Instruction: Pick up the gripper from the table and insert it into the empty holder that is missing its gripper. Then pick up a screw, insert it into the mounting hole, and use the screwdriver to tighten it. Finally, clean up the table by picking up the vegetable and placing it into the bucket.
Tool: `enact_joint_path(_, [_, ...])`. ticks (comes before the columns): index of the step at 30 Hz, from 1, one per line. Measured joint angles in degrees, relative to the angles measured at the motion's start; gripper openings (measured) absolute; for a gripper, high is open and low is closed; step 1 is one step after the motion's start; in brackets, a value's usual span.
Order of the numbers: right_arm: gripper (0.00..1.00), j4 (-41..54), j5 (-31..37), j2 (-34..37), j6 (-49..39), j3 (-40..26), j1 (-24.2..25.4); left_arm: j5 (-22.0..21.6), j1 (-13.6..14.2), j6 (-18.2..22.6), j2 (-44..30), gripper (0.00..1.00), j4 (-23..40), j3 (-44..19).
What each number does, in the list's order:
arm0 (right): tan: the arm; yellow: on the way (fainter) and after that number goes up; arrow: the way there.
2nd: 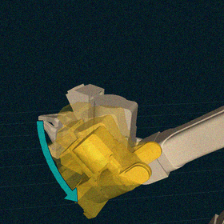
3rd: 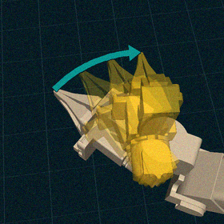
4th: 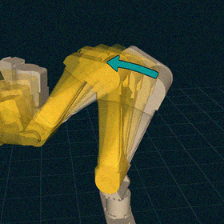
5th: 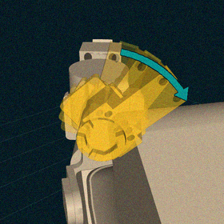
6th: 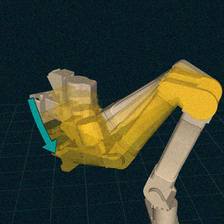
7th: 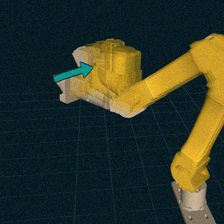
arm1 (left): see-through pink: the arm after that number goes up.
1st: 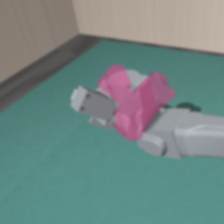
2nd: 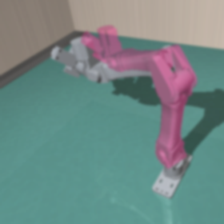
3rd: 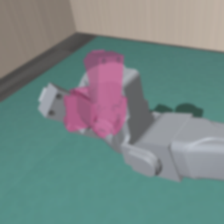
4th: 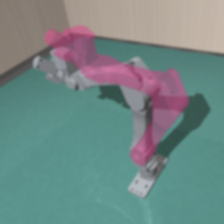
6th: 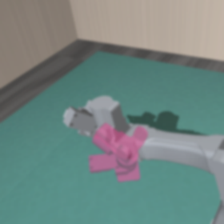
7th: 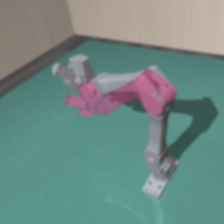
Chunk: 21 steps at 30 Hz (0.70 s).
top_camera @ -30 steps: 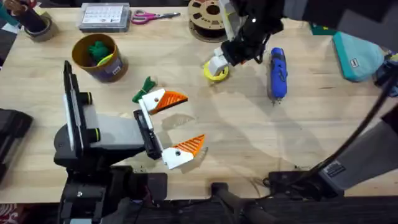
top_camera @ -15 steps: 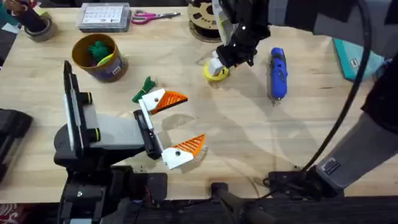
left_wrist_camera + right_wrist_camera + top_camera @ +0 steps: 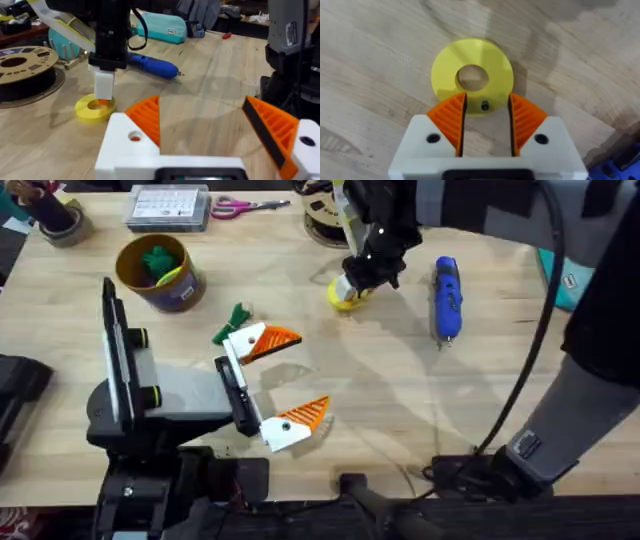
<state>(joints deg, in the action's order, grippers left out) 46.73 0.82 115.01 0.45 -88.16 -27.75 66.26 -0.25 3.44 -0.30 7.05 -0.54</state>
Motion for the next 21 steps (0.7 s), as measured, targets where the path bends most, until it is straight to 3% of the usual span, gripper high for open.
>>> enact_joint_path(3, [0.444, -0.05, 0.00, 0.12, 0.00, -0.09, -0.11, 0.00, 0.00, 0.00, -0.02, 0.985, 0.00, 0.00])
enact_joint_path(7, [0.316, 0.51, 0.00, 0.12, 0.04, -0.39, -0.11, 0.00, 0.00, 0.00, -0.02, 0.985, 0.00, 0.00])
enact_joint_path(21, [0.160, 0.67, 0.02, 0.12, 0.02, -0.42, -0.11, 0.00, 0.00, 0.00, -0.02, 0.985, 0.00, 0.00])
